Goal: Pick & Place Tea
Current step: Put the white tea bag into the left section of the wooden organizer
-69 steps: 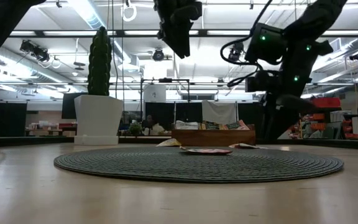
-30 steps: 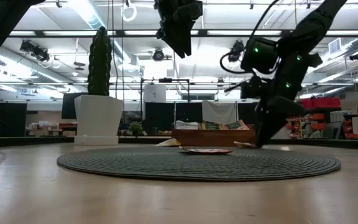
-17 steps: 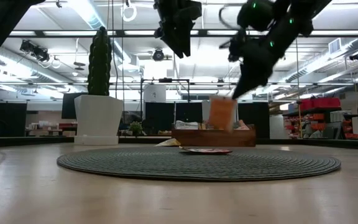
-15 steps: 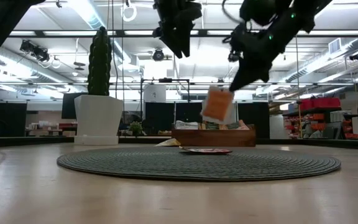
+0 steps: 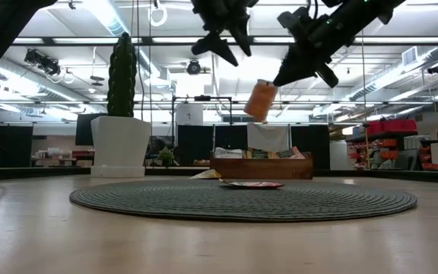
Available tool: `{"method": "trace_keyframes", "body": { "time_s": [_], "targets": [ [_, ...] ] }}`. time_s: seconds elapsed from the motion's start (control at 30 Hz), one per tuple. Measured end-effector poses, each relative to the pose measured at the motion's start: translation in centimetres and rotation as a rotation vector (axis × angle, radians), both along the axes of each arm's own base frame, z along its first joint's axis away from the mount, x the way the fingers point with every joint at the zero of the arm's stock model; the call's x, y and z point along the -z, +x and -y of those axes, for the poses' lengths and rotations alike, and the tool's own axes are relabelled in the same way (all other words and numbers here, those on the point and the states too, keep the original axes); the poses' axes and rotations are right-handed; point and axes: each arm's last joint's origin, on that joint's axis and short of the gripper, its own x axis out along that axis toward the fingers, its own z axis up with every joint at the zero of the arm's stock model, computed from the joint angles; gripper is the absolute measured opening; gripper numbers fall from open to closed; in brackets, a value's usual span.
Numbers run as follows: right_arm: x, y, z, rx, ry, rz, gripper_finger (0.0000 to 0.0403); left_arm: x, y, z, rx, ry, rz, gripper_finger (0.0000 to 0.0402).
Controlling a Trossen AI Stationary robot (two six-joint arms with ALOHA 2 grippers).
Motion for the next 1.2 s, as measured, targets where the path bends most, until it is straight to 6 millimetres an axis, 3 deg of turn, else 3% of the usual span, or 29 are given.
{"method": "trace_keyframes", "body": {
  "time_s": [0.43, 0.7, 1.2],
  "targets": [
    [-0.7, 0.4, -0.4, 0.117, -0.098, 0.073, 0.0, -1.0, 0.9, -0.6, -0.201, -0.178, 0.212, 0.0195],
    [-1.5, 0.6, -0.2, 0.16, -0.145, 0.14, 0.0, -1.0, 0.9, -0.7, -0.32, -0.262, 0.245, 0.0195],
    [-1.9, 0.8, -0.2, 0.141, -0.171, 0.177, 0.0, 0.9, 2.3, -1.1, -0.453, -0.319, 0.249, 0.0195]
  ]
}}
